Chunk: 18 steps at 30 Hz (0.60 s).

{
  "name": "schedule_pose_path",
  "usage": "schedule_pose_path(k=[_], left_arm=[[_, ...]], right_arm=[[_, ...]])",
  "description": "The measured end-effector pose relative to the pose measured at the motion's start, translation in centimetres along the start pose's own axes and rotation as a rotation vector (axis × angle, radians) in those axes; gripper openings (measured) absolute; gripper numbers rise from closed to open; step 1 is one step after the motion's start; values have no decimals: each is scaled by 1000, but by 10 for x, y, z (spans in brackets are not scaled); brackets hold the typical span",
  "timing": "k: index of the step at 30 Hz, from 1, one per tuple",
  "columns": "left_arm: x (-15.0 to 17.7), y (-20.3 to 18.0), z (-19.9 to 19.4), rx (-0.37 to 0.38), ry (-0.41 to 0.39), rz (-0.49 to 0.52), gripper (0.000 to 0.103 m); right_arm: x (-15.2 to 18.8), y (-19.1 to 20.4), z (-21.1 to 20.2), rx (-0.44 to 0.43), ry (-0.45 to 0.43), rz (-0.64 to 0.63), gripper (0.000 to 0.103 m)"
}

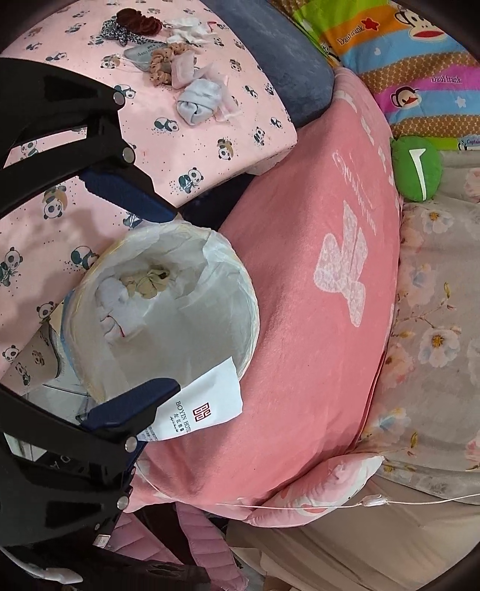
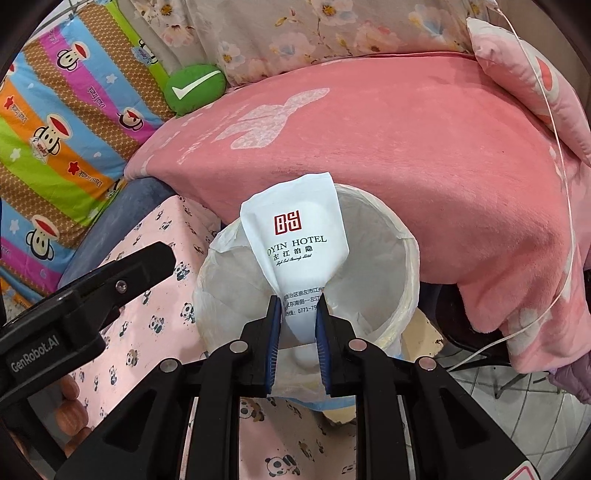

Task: Collect trash
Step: 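Drop the packet into the wastebasket with right tool while left drops grey sock, then move both open tools back over the remaining items on the table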

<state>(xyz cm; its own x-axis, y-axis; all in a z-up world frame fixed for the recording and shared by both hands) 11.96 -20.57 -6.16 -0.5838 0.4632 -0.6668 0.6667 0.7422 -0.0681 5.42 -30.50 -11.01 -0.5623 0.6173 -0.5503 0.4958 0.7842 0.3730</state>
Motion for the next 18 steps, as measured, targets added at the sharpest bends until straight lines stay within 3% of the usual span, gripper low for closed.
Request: schedule_pose_path(k=[11, 18], left_arm=[[13, 34, -4, -31, 15, -99, 82], [23, 51, -14, -46, 13, -138, 82]], right_arm=[[-7, 18, 5, 2, -28, -22, 36], [-1, 32, -2, -11, -31, -41, 38]])
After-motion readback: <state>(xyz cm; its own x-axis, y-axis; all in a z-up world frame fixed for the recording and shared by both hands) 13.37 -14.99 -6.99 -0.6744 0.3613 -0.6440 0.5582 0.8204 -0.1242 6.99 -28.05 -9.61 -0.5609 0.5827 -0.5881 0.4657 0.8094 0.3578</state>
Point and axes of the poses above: each gripper's, at about its wrist camera, not at the fingertips, and z roughly the way its jaws point, y to its left, x to its underside, the point moved 8 cm from there along z, roughly the way its jaws point, and after that the axes turned 6 degrees about z, right-handed, at the moved point
